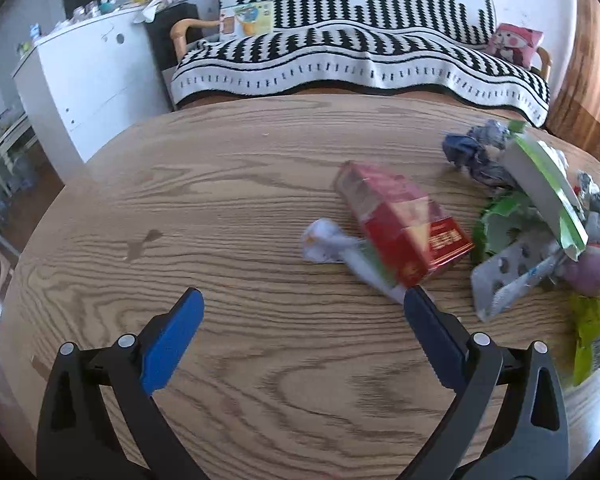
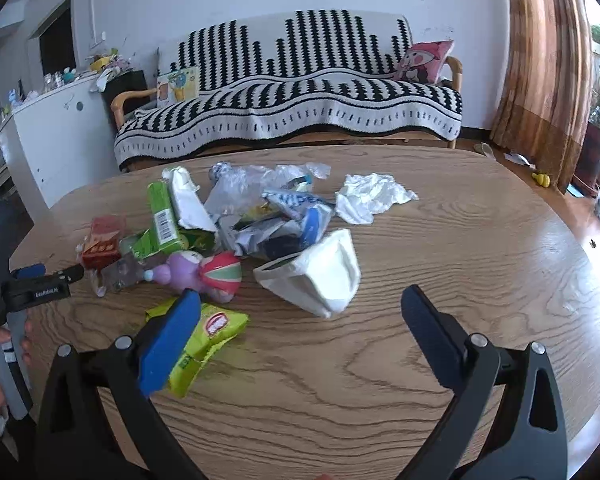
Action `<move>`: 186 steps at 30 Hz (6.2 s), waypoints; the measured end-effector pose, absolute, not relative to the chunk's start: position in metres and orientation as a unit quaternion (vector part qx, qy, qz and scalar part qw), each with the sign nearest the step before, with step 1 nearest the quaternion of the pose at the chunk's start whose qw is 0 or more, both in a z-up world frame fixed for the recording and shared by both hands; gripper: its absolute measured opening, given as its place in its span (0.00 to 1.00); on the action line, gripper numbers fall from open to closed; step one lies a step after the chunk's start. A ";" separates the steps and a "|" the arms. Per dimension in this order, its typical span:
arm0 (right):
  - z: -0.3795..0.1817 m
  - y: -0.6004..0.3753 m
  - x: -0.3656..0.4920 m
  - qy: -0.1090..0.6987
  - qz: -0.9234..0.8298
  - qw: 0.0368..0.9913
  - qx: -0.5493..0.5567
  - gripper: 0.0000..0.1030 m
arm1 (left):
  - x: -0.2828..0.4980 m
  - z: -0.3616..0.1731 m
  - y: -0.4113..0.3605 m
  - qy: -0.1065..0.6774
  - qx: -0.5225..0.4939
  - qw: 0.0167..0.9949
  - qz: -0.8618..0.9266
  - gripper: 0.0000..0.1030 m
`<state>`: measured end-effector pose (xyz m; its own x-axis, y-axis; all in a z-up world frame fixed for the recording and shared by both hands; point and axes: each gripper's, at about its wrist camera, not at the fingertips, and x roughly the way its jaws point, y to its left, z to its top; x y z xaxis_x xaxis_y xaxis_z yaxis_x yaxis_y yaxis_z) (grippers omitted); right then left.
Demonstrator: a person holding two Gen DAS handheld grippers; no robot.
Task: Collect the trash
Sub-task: 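Close the left tool on the white wrapper strip while the right tool grasps the yellow-green snack bag, then lift the wrapper strip with the left tool while the right tool lifts the snack bag, then drop the wrapper and snack bag into the black bin, opening both tools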
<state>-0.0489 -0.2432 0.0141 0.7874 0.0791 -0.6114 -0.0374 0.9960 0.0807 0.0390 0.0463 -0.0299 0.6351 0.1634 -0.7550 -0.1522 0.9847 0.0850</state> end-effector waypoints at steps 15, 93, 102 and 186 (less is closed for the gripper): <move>0.014 -0.207 -0.043 0.336 0.061 0.940 0.011 0.94 | 0.059 -0.038 0.021 0.435 0.008 0.898 0.062 0.95; -0.004 -0.173 -0.048 0.366 0.104 0.924 0.038 0.48 | -0.023 -0.014 0.020 0.382 -0.062 0.920 -0.064 0.06; 0.004 -0.179 -0.055 0.340 0.117 0.932 0.051 0.48 | -0.023 -0.015 0.020 0.384 -0.060 0.919 -0.063 0.06; -0.029 -0.438 -0.244 0.363 -0.127 0.910 0.158 0.93 | -0.081 -0.009 -0.070 0.406 -0.032 0.899 -0.161 0.94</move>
<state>-0.2444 -0.4378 -0.0289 0.7045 -0.1156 -0.7002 0.3447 0.9182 0.1952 -0.0811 -0.0697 -0.0089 0.6190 -0.3152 -0.7193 0.2634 0.9462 -0.1880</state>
